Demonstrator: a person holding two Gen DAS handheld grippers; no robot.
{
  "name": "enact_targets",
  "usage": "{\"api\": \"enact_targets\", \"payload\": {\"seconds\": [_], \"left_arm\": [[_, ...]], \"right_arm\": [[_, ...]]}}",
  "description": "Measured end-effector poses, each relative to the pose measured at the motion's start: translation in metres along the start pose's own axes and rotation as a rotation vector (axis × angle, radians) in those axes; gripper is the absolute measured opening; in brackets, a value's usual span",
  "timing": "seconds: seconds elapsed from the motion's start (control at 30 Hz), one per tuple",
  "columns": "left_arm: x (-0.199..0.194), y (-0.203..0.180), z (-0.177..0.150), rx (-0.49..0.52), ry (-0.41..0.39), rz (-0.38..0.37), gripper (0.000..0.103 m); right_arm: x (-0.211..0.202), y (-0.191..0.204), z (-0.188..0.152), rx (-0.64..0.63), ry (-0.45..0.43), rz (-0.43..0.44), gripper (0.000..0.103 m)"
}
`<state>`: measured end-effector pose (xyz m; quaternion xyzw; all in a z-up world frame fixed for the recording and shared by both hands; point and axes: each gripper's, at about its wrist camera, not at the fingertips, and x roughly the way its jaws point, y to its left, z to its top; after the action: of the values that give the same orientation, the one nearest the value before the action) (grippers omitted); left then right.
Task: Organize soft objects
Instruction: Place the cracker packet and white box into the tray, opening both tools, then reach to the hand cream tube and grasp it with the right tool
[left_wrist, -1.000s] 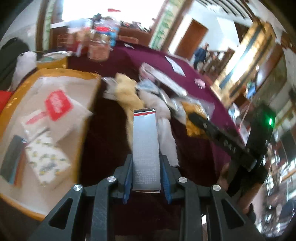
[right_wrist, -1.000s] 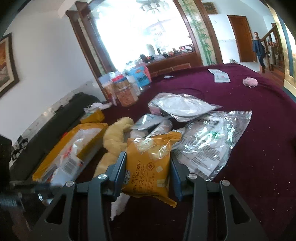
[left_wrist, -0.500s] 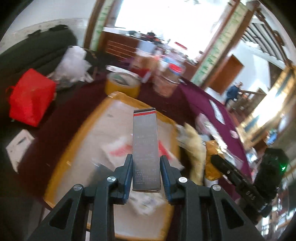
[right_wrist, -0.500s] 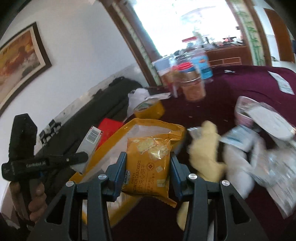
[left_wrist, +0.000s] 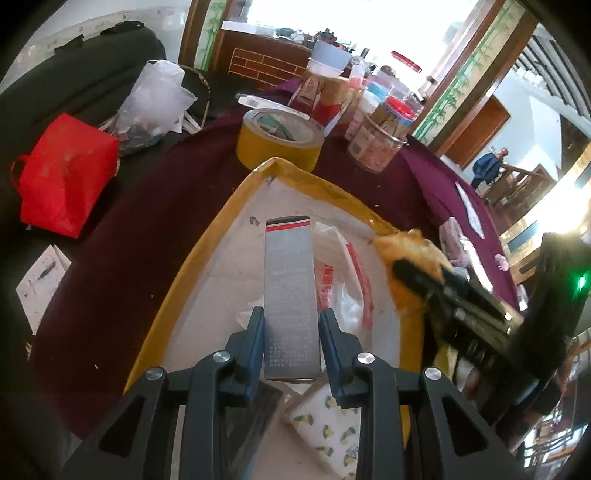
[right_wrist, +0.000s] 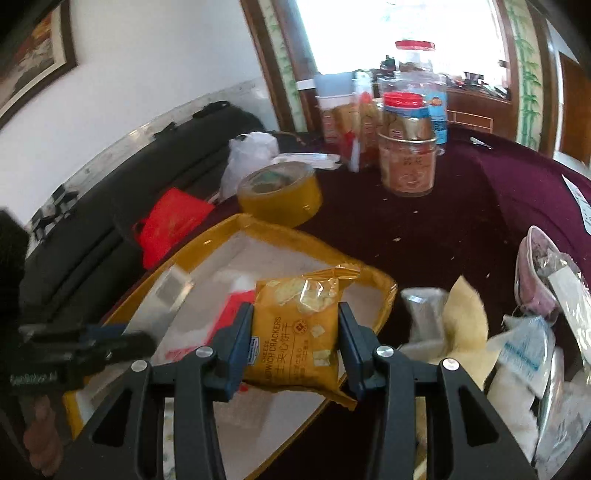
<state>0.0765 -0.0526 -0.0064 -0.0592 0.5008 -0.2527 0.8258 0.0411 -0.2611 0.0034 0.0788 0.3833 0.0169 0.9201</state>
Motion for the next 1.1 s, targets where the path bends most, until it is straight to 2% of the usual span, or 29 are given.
{"api": "enact_targets", "payload": {"seconds": [0.2, 0.27, 0.3, 0.33, 0.37, 0.4, 0.43, 0.5, 0.67, 0.73, 0.8, 0.87, 0.97, 1.1], "left_arm": [[0.016, 0.005, 0.006, 0.002, 0.041, 0.055, 0.032], [0.02, 0.006, 0.008, -0.001, 0.046, 0.062, 0.041], [0.021, 0.008, 0.008, -0.006, 0.051, 0.06, 0.053], [0.022, 0.01, 0.009, -0.019, 0.054, 0.053, 0.058], [0.023, 0.012, 0.009, -0.031, 0.052, 0.05, 0.058], [0.022, 0.015, 0.009, -0.044, 0.046, 0.048, 0.06], [0.019, 0.017, 0.009, -0.06, 0.033, 0.034, 0.064], [0.014, 0.017, 0.008, -0.077, 0.017, 0.031, 0.065], [-0.009, 0.005, -0.002, -0.05, -0.064, 0.024, 0.069], [-0.02, -0.004, -0.009, -0.02, -0.099, 0.078, 0.07], [-0.032, -0.013, -0.018, 0.007, -0.131, 0.096, 0.073], [-0.039, -0.024, -0.028, 0.028, -0.14, 0.082, 0.074], [-0.04, -0.05, -0.043, 0.087, -0.12, 0.021, 0.074], [-0.036, -0.091, -0.061, 0.164, -0.08, -0.058, 0.077]], "right_arm": [[0.016, 0.0, -0.004, -0.02, -0.01, -0.014, 0.044], [0.018, -0.002, -0.007, -0.01, -0.027, 0.044, 0.048], [0.019, -0.004, -0.007, -0.005, -0.024, 0.061, 0.049], [0.021, -0.006, -0.007, 0.005, -0.02, 0.075, 0.05], [0.019, -0.009, -0.006, 0.018, -0.026, 0.082, 0.054], [0.014, -0.011, -0.005, 0.031, -0.051, 0.095, 0.058], [0.008, -0.013, -0.005, 0.044, -0.077, 0.108, 0.069], [-0.006, -0.016, -0.005, 0.066, -0.137, 0.146, 0.075], [-0.032, -0.017, -0.004, 0.061, -0.236, 0.221, 0.075], [-0.052, -0.018, -0.006, 0.087, -0.248, 0.27, 0.075], [-0.073, -0.017, -0.013, 0.092, -0.258, 0.301, 0.075], [-0.092, -0.021, -0.028, 0.113, -0.25, 0.297, 0.075], [-0.113, -0.038, -0.053, 0.157, -0.212, 0.26, 0.075], [-0.14, -0.08, -0.08, 0.248, -0.208, 0.16, 0.074]]}}
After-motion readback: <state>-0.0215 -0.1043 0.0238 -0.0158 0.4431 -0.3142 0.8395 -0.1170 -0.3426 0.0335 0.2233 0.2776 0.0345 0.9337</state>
